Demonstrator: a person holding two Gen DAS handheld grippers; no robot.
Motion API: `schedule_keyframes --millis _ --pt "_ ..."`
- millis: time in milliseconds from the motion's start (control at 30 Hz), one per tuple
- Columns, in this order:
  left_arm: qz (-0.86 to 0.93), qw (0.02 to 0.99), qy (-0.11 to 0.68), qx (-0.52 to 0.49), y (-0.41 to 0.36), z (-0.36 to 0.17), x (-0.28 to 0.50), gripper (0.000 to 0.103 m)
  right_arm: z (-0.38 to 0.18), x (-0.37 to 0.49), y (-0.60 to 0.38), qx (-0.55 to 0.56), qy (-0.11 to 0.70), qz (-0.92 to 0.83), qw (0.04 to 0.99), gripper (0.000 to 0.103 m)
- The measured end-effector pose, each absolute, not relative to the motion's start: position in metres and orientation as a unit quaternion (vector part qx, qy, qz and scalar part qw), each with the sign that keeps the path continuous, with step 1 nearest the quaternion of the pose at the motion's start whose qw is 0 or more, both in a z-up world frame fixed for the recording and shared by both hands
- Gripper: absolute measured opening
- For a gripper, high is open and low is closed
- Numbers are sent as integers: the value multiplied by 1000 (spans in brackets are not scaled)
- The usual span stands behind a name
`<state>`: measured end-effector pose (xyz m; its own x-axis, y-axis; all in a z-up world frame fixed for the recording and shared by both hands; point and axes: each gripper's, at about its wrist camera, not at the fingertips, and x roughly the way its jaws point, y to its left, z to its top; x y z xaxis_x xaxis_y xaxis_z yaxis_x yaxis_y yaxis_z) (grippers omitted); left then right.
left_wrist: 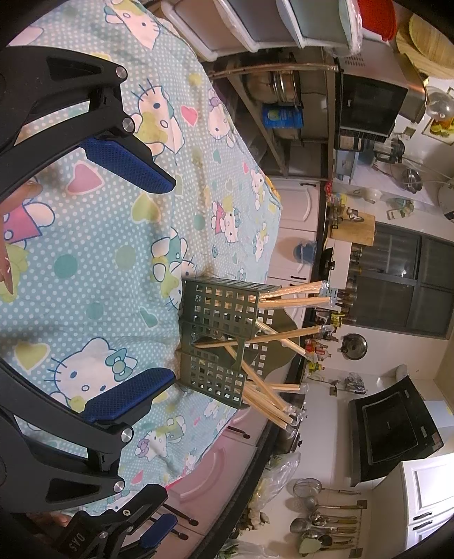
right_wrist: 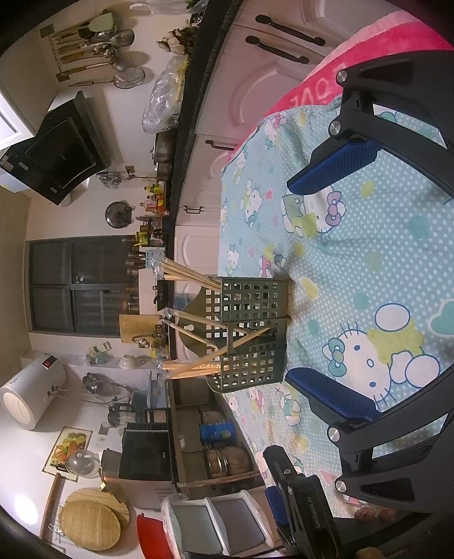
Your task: Organize utensils
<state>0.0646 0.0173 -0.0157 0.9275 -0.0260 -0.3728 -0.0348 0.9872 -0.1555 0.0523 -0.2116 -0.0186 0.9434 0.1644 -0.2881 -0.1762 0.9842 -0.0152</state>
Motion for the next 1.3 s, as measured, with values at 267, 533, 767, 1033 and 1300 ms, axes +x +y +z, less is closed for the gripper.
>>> schedule_keyframes --millis 267,533,767,1033,1300 --pt "2 978 191 -80 17 -16 65 91 -19 52 -212 -20 144 86 986 96" --pt "4 978 191 -81 18 -16 64 91 -19 53 -212 -20 146 87 985 96" --pt "3 978 192 -80 18 -16 65 91 -19 53 -212 -20 146 87 985 96" --pt "1 975 202 -87 21 -17 68 92 -22 54 -212 -19 154 86 984 96" --pt "11 966 236 -110 28 -22 76 92 -24 70 -231 7 196 61 979 96"
